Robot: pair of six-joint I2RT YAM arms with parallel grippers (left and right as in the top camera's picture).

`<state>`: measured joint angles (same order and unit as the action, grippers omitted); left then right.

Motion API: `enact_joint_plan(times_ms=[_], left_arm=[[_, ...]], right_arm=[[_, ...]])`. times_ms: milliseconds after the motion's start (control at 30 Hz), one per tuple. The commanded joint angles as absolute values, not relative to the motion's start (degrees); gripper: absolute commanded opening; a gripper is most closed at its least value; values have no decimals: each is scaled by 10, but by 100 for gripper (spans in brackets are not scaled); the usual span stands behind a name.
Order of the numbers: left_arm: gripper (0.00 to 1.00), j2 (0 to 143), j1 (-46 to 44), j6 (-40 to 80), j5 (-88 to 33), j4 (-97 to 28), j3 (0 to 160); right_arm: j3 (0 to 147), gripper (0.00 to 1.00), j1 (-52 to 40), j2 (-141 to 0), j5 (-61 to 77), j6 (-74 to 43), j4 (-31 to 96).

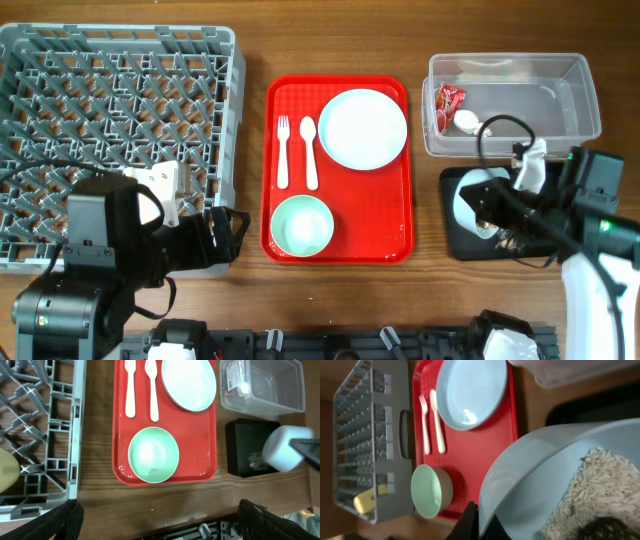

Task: Sort waste into correct bins and load items into the dishwasher rack
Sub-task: 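Grasp the light-blue bowl with the right gripper and tip scraps onto black tray, then set the emptied light-blue bowl back on the red tray with the right gripper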

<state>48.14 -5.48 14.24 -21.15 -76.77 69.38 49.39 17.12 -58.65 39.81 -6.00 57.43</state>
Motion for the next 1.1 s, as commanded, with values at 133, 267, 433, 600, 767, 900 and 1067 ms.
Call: enact_joint_plan(times_ms=[133, 267, 433, 600, 767, 900, 1067], left_arm=[[100, 482, -57, 143, -221, -766, 699], [100, 482, -57, 143, -221, -766, 699], [100, 482, -57, 143, -221, -766, 699], [100, 482, -57, 143, -221, -766, 699], [100, 482, -57, 143, -221, -766, 699], [100, 482, -57, 143, -221, -766, 699], [100, 482, -57, 143, -221, -766, 699]], right_arm=[[452, 4, 269, -887, 766, 298, 547], [452, 4, 274, -904, 811, 333, 536], [452, 4, 288, -904, 860, 365, 538], [452, 4, 291, -903, 856, 417, 595], [453, 4, 296, -877, 851, 343, 541], [454, 4, 306, -846, 839, 170, 498], [454, 4, 289, -732, 747, 127, 494]])
